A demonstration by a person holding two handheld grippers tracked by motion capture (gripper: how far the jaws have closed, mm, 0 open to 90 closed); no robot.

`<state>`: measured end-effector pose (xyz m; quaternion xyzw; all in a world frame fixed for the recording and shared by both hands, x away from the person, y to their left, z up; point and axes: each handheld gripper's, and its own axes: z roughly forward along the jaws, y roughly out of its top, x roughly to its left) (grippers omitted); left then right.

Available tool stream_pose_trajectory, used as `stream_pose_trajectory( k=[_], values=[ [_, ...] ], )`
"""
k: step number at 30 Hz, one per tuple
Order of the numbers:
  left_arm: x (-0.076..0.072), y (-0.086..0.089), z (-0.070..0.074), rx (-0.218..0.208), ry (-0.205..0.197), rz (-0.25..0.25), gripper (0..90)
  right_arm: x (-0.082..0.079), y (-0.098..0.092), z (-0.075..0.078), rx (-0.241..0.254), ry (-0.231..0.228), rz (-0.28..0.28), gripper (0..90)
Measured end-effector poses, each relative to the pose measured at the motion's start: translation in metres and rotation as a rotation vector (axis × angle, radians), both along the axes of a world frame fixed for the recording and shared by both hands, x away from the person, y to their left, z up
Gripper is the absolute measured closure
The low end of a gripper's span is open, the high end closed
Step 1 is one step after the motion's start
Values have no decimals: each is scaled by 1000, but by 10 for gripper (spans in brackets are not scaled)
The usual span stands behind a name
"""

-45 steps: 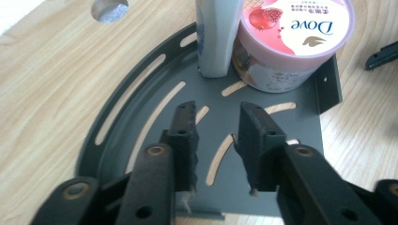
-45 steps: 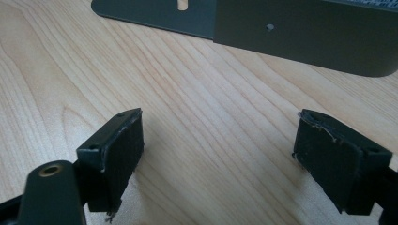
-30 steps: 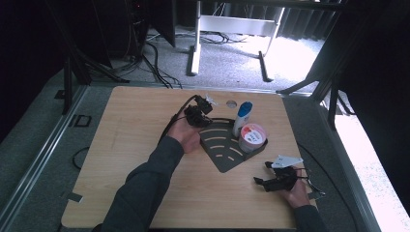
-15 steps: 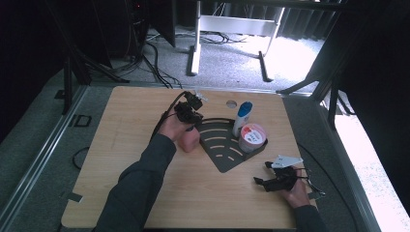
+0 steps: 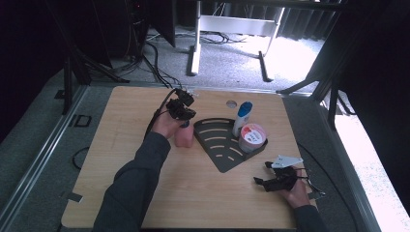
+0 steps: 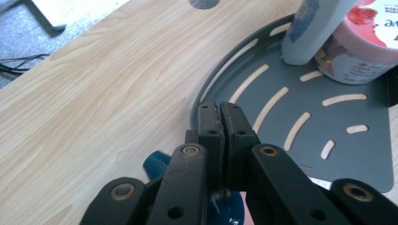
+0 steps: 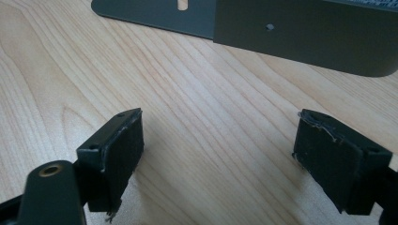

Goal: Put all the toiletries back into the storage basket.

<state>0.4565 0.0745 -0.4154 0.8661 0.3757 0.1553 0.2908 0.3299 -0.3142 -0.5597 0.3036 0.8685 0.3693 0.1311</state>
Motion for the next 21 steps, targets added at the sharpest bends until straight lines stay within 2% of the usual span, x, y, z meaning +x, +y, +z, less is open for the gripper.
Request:
stream_pose_trajectory(
  k=[4,10,15,17,21],
  values=[
    [0,7,1,-16,-3,3,839,0,0,0,0,0,0,160],
    [-5,16,6,-52,-26,-38,667,0,0,0,0,0,0,160],
    [-5,22,10,-81,-54,-20,535,0,0,0,0,0,0,160],
    [-3,25,9,-93,-52,-8,483,0,0,0,0,0,0,160],
    [-2,28,5,-75,-48,-4,426,0,0,0,0,0,0,160]
  ],
)
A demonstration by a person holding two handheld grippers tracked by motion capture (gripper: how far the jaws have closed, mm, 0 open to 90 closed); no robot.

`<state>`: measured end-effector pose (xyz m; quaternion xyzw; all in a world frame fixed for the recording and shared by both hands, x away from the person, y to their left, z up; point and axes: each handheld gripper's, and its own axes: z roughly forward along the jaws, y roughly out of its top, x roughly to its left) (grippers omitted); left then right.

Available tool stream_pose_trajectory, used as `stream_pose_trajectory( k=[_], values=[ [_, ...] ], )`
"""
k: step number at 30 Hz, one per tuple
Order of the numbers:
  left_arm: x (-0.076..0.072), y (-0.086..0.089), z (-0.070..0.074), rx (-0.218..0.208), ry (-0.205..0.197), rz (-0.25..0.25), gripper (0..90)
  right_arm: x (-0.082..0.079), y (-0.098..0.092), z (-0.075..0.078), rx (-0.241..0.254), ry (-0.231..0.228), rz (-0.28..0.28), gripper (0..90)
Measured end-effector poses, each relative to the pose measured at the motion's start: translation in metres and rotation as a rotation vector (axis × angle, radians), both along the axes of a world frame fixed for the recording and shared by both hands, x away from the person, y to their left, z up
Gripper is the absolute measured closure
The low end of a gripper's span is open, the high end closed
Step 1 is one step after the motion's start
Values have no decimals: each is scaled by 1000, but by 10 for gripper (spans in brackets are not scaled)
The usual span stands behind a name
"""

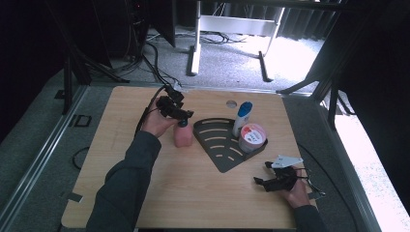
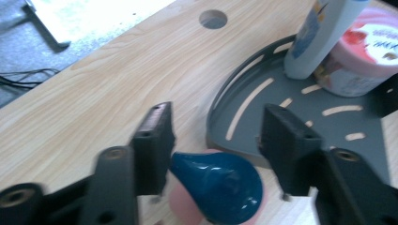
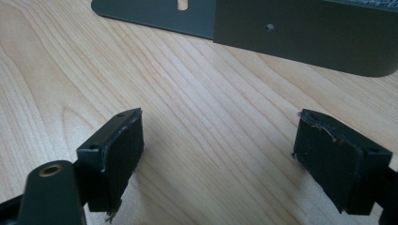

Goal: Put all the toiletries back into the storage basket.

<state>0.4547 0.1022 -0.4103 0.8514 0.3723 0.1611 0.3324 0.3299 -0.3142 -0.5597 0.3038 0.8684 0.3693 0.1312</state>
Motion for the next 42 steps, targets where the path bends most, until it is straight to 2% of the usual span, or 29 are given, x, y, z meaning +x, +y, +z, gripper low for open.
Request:
stream_pose_trajectory(
  k=[3,6,9,12,15,19,22,29,35,42],
  values=[
    [1,1,-2,12,5,0,396,0,0,0,0,0,0,161],
    [3,2,-5,5,13,0,360,0,0,0,1,0,0,161],
    [5,3,-9,10,25,-20,295,0,0,0,0,0,0,161],
    [8,4,-14,10,37,-24,273,0,0,0,0,0,0,160],
    [7,4,-20,13,48,-49,266,0,0,0,1,0,0,161],
    [6,2,-25,52,56,-76,255,0,0,0,0,0,0,161],
    [5,2,-27,44,64,-89,240,0,0,0,0,0,0,161],
    [3,1,-35,57,78,-132,176,0,0,0,0,0,0,160],
    [2,-1,-37,70,77,-162,189,0,0,0,0,1,0,160],
    [3,-5,-41,86,70,-159,248,0,0,0,0,1,0,160]
  ],
)
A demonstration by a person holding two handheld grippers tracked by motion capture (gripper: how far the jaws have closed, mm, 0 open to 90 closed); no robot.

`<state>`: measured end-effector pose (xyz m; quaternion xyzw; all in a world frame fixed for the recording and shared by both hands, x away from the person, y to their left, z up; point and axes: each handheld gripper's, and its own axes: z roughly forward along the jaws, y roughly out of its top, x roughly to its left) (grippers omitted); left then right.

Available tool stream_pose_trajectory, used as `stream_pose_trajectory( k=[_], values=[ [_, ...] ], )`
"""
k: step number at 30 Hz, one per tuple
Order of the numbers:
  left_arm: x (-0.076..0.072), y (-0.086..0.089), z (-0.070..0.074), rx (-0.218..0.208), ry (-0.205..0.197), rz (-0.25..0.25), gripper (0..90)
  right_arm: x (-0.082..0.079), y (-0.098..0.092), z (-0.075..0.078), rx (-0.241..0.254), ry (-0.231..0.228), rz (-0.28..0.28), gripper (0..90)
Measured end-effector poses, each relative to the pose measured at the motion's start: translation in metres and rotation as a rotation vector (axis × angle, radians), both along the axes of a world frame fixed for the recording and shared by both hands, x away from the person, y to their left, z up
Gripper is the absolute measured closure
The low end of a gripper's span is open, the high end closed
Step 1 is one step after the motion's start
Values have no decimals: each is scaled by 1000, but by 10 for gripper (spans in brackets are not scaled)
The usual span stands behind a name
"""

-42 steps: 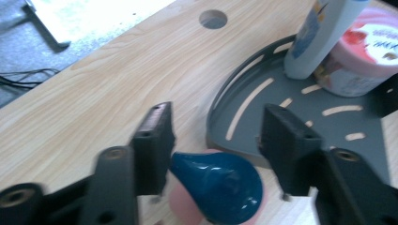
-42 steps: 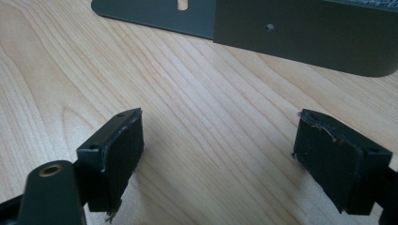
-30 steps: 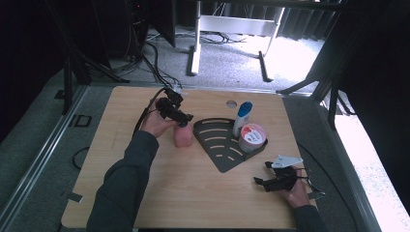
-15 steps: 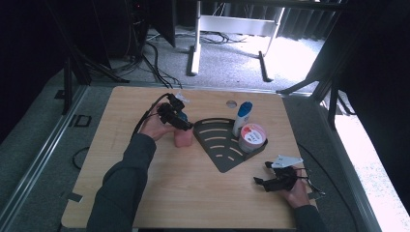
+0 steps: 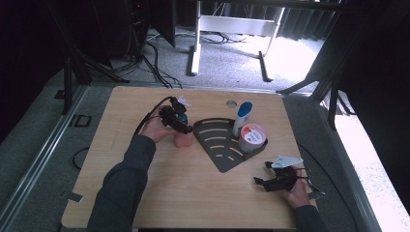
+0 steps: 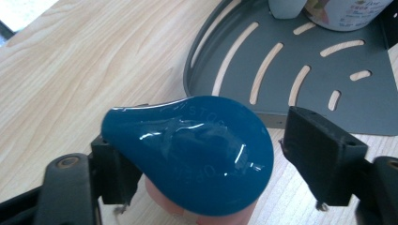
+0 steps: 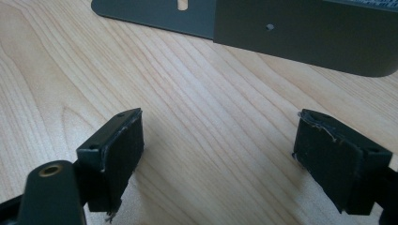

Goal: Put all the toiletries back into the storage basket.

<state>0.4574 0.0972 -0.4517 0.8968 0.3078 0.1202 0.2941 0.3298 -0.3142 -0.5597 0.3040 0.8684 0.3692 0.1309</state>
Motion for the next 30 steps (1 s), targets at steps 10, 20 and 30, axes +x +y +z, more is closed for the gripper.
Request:
stream_pose_trajectory(
  k=[10,20,30],
  values=[
    [1,1,3,-16,-32,48,420,0,0,0,0,0,0,160],
    [0,4,5,-39,-26,41,525,0,0,0,0,0,0,160],
    [-2,1,7,-17,-13,68,529,0,0,0,0,0,0,160]
  ],
)
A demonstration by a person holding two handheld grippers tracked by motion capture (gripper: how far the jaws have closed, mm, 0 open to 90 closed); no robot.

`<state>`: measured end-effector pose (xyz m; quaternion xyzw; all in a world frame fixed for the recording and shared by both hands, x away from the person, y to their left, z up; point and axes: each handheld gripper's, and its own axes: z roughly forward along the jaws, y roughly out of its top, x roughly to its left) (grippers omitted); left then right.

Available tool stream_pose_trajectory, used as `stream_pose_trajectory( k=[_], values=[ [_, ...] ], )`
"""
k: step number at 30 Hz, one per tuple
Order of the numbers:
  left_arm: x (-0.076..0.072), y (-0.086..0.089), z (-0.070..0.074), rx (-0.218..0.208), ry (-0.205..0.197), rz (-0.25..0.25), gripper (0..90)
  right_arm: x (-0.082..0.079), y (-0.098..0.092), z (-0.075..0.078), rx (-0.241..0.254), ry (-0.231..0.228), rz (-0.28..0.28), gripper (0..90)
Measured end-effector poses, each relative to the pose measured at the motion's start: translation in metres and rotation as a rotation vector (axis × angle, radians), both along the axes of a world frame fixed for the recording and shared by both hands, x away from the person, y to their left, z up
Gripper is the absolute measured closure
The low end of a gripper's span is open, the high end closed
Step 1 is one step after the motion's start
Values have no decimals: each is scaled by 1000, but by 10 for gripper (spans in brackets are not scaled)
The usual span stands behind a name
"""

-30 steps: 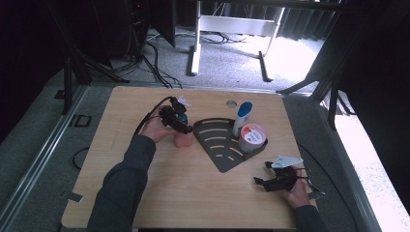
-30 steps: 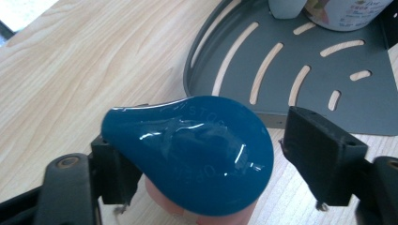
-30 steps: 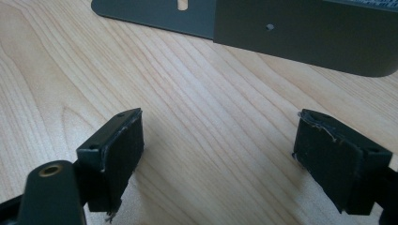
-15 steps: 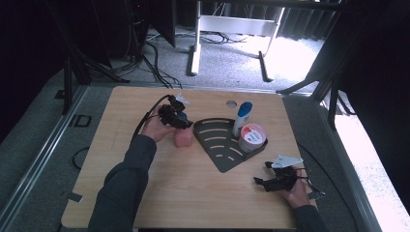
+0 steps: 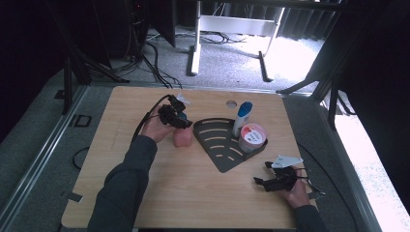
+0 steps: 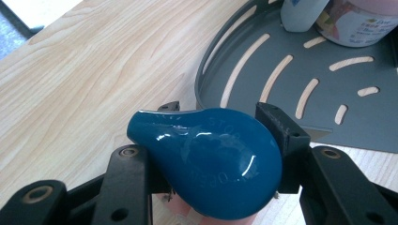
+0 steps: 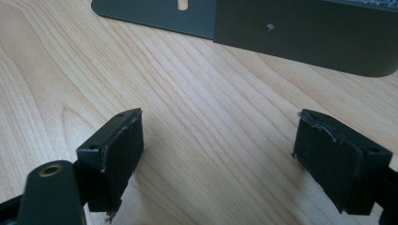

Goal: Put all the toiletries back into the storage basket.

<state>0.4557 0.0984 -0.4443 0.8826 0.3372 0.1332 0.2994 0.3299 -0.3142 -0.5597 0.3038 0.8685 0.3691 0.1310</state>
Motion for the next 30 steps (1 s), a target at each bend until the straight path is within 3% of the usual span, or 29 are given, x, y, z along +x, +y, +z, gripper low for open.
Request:
stream_pose_trajectory(
  k=[12,21,30],
  values=[
    [-5,-6,5,74,-8,33,530,0,0,0,0,0,0,160],
    [-7,-4,14,39,-10,59,530,0,0,0,0,0,0,160],
    [-9,-2,31,-10,-22,93,530,0,0,0,0,-1,0,160]
  ],
)
